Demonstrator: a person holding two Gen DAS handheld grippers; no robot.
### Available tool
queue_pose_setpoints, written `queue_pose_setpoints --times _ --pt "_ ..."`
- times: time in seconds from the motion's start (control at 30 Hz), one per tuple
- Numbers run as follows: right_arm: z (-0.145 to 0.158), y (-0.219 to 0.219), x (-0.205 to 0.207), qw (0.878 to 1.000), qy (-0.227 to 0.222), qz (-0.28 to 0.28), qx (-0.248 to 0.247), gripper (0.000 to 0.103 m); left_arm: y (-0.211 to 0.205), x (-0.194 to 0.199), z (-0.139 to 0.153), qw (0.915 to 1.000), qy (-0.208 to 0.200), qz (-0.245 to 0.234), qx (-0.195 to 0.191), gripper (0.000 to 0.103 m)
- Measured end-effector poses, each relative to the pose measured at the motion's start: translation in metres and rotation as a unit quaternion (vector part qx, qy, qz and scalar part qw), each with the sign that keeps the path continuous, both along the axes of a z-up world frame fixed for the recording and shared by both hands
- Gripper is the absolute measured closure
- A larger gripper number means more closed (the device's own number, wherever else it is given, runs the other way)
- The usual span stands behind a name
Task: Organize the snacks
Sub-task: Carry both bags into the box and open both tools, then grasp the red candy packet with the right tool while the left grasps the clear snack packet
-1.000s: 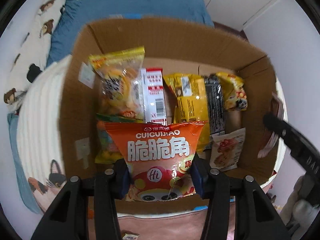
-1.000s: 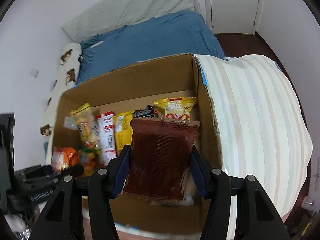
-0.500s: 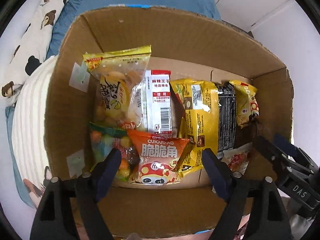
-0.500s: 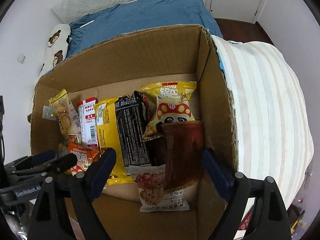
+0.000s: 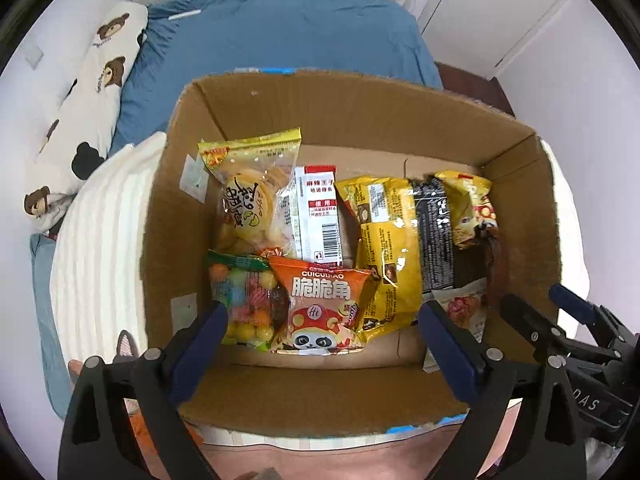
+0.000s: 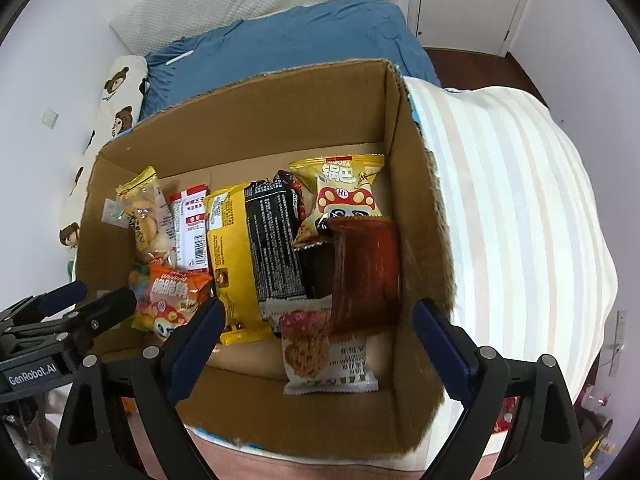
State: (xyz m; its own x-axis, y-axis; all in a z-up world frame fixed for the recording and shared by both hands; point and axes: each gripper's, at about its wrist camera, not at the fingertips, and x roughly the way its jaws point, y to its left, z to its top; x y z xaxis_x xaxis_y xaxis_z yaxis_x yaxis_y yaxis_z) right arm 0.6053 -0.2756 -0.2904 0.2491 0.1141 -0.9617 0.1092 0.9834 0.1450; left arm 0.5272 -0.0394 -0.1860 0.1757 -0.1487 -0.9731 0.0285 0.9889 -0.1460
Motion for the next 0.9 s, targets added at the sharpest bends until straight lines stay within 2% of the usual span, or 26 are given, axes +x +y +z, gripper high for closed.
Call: queue_pose_setpoints --times 0.13,0.53,0.7,0.9 --pt "0.015 -0.001 -0.015 1.000 -0.016 -0.001 -0.001 0.005 -0.001 -0.009 0.015 0.9997 -0.026 0.005 -0.002 0.005" --pt "0.061 -0.003 -0.061 0.997 -0.078 -0.008 -0.010 0.004 -0.005 -0.054 0.061 0.9944 -0.103 -0.003 0.025 0.005" --pt "0.077 -0.003 -0.085 0.995 -0.100 -0.008 -0.001 0.004 0.001 -0.079 0.078 0.9918 -0.126 0.006 0.018 0.005" --pt "0.082 0.004 -0.126 0.994 -0.111 0.002 0.026 0.004 0.019 -0.126 0.093 0.9858 -0.163 0.020 0.036 0.005"
